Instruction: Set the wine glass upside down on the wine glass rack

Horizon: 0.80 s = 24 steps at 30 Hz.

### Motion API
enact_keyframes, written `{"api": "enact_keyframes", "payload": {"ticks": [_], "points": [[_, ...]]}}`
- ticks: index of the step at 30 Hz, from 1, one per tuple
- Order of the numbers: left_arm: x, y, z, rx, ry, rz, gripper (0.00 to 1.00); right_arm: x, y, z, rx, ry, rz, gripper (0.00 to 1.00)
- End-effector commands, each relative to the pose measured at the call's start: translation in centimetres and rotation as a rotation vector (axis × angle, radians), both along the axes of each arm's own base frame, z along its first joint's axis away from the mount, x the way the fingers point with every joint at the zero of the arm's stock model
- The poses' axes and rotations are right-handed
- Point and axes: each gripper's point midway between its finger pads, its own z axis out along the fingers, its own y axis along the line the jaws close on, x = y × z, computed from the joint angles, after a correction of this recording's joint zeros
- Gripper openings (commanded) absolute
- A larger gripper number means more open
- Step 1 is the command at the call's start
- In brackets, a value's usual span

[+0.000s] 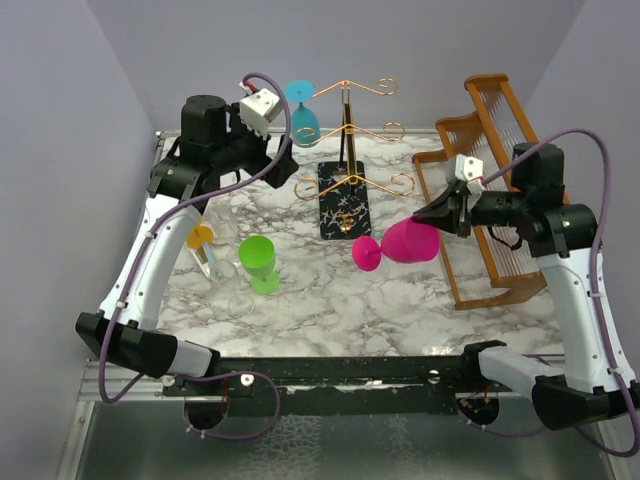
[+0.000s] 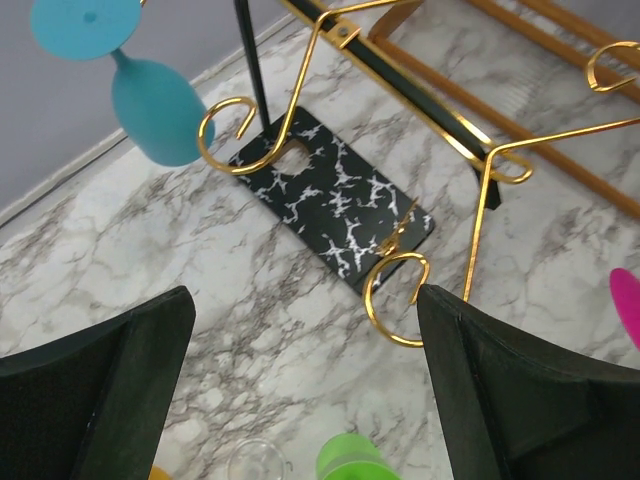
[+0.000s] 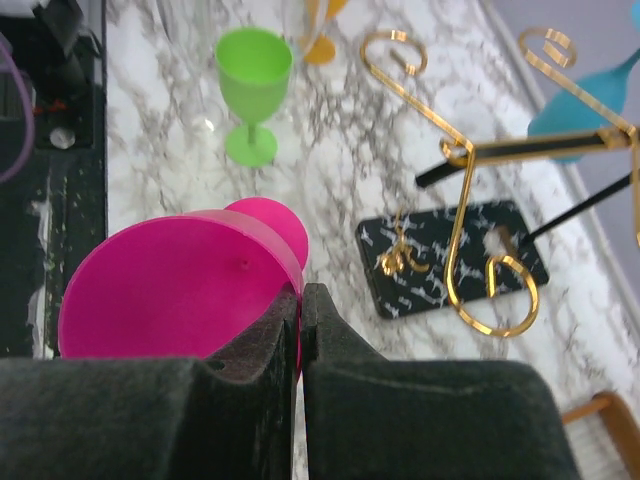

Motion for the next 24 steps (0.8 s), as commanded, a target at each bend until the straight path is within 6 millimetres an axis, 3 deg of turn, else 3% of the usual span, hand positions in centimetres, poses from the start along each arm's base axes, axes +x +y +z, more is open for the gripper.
{"api": "enact_keyframes", "payload": {"ticks": [1, 5, 8, 12, 17, 24], "points": [[-2.8, -2.9, 6.0, -0.238, -0.009, -0.121, 0.95, -1.6, 1.6, 7.2, 0.156, -0.107, 0.107, 0.01], [-4.4, -4.8, 8.7, -0.406, 0.051, -0.2, 0.92, 1.1, 1.4, 10.8, 0.209, -0.126, -0.012, 0.01], [-5.1, -6.2, 9.2, -0.51, 0.136, -0.264, 0.89, 2.8, 1.3, 12.6, 0.247, -0.134, -0.078, 0.01], [-5.6, -7.4, 8.5, -0.597, 0.256, -0.3, 0.86, 4.0, 1.3, 14.7, 0.3, -0.131, -0.125, 0.01], [-6.0, -8.5, 7.6, -0.629, 0.318, -0.325, 0.86, 6.9, 0.3, 15.8, 0.33, -0.161, -0.265, 0.01], [-5.4, -8.8, 5.9, -0.625, 0.343, -0.286, 0.85, 7.3, 0.7, 16.2, 0.372, -0.133, -0.258, 0.01]]}}
